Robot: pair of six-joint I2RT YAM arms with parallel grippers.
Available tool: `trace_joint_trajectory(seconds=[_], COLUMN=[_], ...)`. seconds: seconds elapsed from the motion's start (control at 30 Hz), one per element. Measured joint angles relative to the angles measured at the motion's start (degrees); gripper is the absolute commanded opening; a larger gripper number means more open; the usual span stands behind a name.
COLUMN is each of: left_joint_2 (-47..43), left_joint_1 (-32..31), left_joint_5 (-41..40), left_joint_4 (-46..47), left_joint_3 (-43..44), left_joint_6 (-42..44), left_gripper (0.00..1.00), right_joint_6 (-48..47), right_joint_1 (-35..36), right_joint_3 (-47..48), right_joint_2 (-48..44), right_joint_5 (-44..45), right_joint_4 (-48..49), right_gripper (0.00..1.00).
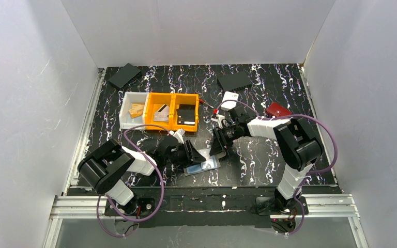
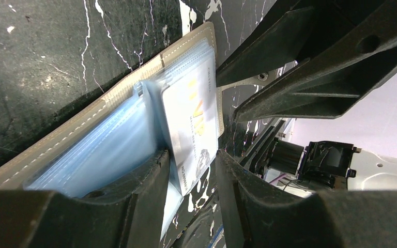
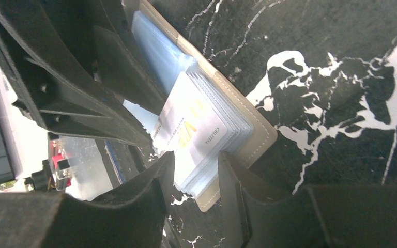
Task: Take the credit cards out of the card holder
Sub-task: Remove the credit card from the card holder.
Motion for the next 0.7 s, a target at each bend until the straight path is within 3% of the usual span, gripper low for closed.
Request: trace_joint_trajectory(seconds=[0.33, 0.5, 0.67, 0.7], left_joint_2=[1.3, 1.9, 3.2, 3.6], left_joint_1=[0.3, 0.6, 0.8, 0.8], left_joint_5=[1.5, 1.8, 1.9, 2.3], left_joint_4=[2.1, 2.5, 2.8, 3.0], left_joint_3=[0.0, -0.2, -0.4, -0.5], left_joint_6=[-0.2, -0.5, -1.0, -1.4], left_gripper=[0.37, 0.27, 0.0, 0.0], right_joint_6=[4.5, 5.8, 5.9, 5.9], right_joint_1=[-0.7, -0.9, -0.9, -0.9], right_joint_3=[-0.9, -1.0, -1.0, -0.9], right_joint_2=[2.0, 2.4, 2.5, 2.5], right_joint_5=[-5.2, -5.7, -5.3, -5.2], right_joint_4=[5.0, 5.7, 5.5, 5.5], right_gripper=[0.44, 0.45, 0.47, 0.47])
